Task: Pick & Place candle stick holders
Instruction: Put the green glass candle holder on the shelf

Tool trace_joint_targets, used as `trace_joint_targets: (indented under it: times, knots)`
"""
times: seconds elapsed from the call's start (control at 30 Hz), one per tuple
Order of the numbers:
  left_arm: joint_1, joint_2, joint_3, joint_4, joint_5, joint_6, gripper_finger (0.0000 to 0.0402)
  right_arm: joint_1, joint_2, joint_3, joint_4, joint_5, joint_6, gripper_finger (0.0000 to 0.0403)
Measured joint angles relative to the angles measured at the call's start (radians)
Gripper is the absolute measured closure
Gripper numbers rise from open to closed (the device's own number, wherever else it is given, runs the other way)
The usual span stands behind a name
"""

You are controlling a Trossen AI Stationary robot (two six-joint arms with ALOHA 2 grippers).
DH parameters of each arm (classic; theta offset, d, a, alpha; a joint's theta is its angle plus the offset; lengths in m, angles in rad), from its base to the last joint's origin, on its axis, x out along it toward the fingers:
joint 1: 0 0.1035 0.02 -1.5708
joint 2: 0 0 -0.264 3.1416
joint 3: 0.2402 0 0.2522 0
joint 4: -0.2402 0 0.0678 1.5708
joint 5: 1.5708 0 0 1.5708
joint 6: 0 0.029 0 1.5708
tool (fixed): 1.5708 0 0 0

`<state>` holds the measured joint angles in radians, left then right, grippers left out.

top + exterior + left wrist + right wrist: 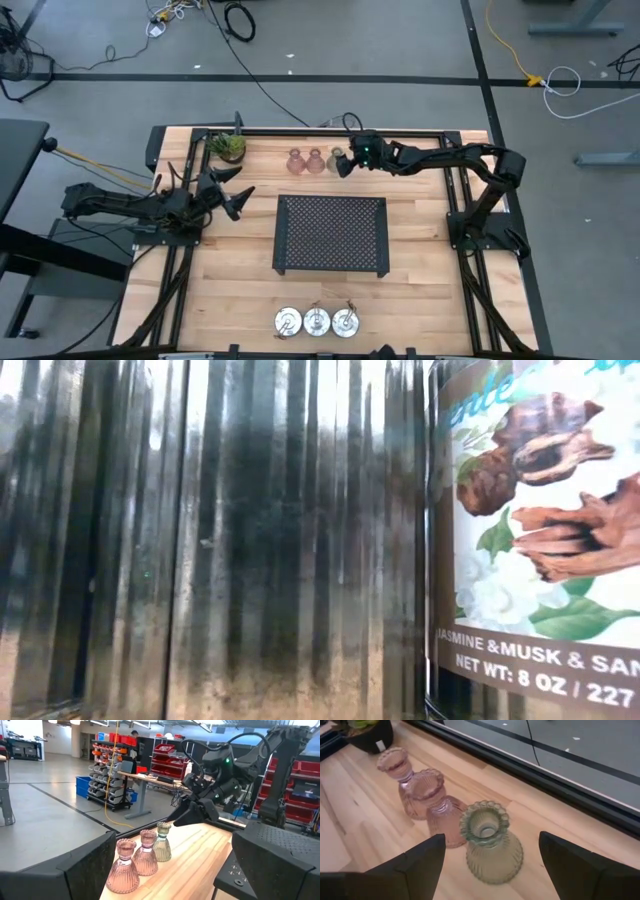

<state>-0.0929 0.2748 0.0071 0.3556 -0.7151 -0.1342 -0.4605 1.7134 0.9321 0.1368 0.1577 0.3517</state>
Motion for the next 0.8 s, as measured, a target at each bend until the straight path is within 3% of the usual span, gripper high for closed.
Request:
trace_joint_targets:
  times: [0.37,0.63,0.8]
  knots:
    - [0.000,0.000,0.000,-0.016,-0.011,0.000,0.0003,-0.008,0.075,0.000,0.085,-0.046,0.006,0.0085]
    - [0.000,0.000,0.000,-0.017,-0.011,0.000,0.0003,-0.012,0.082,0.000,0.108,0.042,-0.018,0.0085]
    - [0.000,0.000,0.000,-0.017,-0.011,0.000,0.0003,-0.019,0.082,0.000,0.110,0.020,-0.022,0.0108]
